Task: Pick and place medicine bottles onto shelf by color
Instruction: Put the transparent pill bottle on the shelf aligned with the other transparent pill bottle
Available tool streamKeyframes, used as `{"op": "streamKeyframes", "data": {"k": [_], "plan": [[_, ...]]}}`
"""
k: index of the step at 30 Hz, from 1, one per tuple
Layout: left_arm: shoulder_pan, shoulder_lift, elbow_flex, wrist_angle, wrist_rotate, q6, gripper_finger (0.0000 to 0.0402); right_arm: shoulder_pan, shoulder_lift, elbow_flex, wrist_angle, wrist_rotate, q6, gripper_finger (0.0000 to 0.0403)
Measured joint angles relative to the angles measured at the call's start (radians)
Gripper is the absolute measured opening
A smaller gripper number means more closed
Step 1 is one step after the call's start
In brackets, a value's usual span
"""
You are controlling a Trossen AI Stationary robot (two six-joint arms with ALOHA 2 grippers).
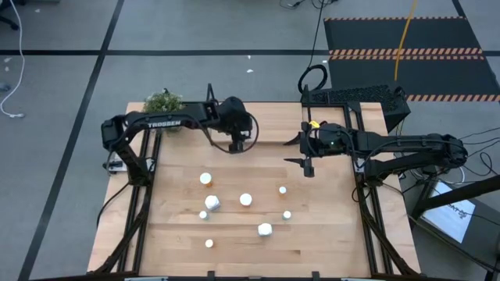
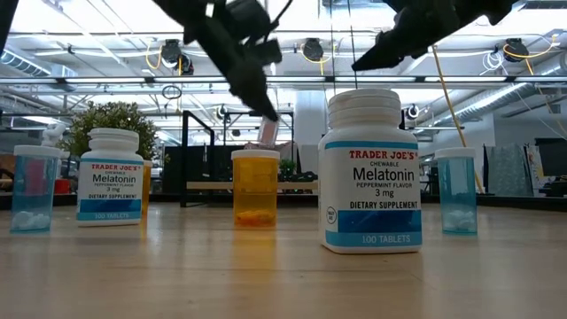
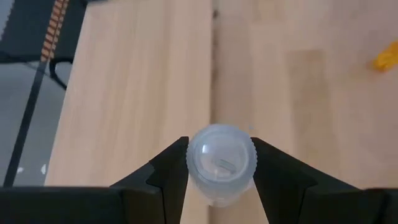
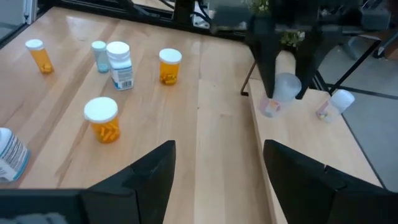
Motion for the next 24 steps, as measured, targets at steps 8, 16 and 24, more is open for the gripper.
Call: {"op": "streamKeyframes", "data": {"k": [8, 16, 24], "plan": [[0.137, 0.000, -0.083, 0.110, 0.089, 0.084, 0.0165, 0.000, 0.000, -0.031, 0.021, 0.000, 0.001, 0.0240], [0.237, 0.000, -0.092, 0.162, 0.282, 0.203, 0.0166, -0.013, 0.000, -0.105, 0.099, 0.000, -0.024, 0.0240], [0.263, 0.000, -0.092, 0.152, 0.291, 0.257, 0.0166, -0.015, 0.000, -0.126, 0.134, 0.000, -0.032, 0.0240]]}}
